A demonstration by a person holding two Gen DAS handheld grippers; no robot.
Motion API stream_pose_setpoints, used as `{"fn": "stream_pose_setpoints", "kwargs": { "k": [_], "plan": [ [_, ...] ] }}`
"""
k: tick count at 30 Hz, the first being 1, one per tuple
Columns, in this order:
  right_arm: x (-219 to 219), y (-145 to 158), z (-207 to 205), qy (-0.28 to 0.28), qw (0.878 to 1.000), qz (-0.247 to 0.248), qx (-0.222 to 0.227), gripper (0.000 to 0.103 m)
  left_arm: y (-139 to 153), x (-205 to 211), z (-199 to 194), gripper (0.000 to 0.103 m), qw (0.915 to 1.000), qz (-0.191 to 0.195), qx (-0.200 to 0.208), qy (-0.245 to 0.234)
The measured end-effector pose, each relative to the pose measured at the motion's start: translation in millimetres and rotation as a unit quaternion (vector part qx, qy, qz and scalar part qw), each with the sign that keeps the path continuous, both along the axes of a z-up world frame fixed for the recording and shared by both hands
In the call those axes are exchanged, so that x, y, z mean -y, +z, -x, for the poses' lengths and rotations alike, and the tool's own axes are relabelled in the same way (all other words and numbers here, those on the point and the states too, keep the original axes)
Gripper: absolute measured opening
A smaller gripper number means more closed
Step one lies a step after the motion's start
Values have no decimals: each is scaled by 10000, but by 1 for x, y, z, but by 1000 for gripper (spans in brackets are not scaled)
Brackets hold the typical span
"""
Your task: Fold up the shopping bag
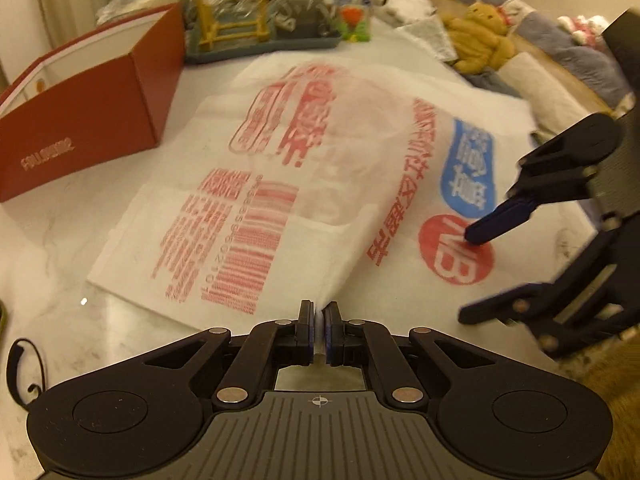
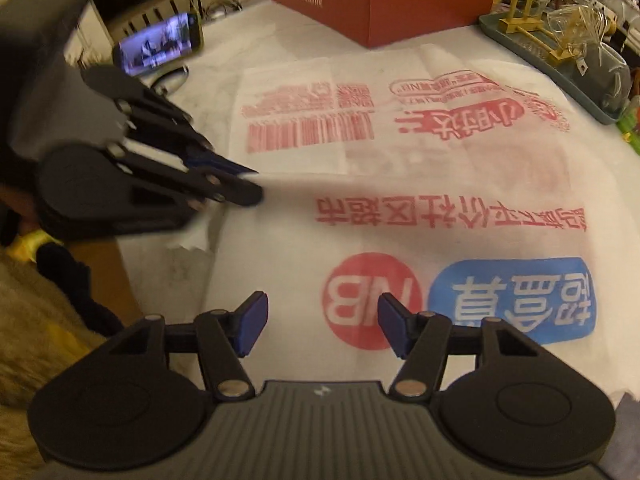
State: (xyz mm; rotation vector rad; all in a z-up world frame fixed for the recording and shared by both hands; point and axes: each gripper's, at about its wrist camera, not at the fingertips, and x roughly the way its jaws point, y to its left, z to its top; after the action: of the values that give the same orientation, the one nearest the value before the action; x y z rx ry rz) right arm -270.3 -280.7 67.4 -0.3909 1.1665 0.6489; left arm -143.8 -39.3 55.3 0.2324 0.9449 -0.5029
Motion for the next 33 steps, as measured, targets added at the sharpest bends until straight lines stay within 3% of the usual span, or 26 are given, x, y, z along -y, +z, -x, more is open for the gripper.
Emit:
{"fn": "stream_pose_setpoints", "kwargs": {
  "k": [2, 4, 5, 6, 9, 11, 14, 19, 21, 26, 29, 33],
  "plan": [
    [4, -2, 6, 54, 9999, 96, 111, 46, 7, -8, 1, 11, 9994, 108, 264, -215],
    [10, -1, 8, 62, 9999, 98, 97, 30, 7, -12, -3, 26, 9984, -41, 389, -418],
    [13, 1, 8, 63, 9999, 131, 50, 23, 5, -13, -8, 45, 9977, -168, 433, -496],
    [16, 2, 7, 51, 9998, 183, 0, 4, 5, -13, -13, 65, 9968, -256, 530, -533],
    [24, 3, 11, 107, 9983, 562, 92, 0, 11, -17, -26, 90, 9936, -291, 829, -709],
    [30, 3, 16, 199, 9963, 809, 219, 0, 19, -23, -33, 97, 9919, -120, 903, -889],
    [42, 5, 18, 176, 9961, 839, 201, 0, 25, -35, -49, 97, 9929, 48, 945, -716],
    [49, 6, 18, 111, 9940, 1074, 187, 0, 23, -52, -78, 102, 9956, 340, 864, 86],
    [49, 6, 20, 85, 9937, 1096, 231, 0, 1, -44, -91, 102, 9954, -111, 872, 380],
    [45, 3, 25, 39, 9913, 1270, 346, 0, -17, -41, -97, 102, 9960, -4, 897, 49],
    [42, 0, 21, 56, 9899, 1364, 386, 0, -28, -34, -96, 102, 9969, -268, 721, -145],
    [50, 1, 11, -297, 9929, 1138, 182, 0, -37, -37, -85, 101, 9982, 76, 574, -183]
  ]
}}
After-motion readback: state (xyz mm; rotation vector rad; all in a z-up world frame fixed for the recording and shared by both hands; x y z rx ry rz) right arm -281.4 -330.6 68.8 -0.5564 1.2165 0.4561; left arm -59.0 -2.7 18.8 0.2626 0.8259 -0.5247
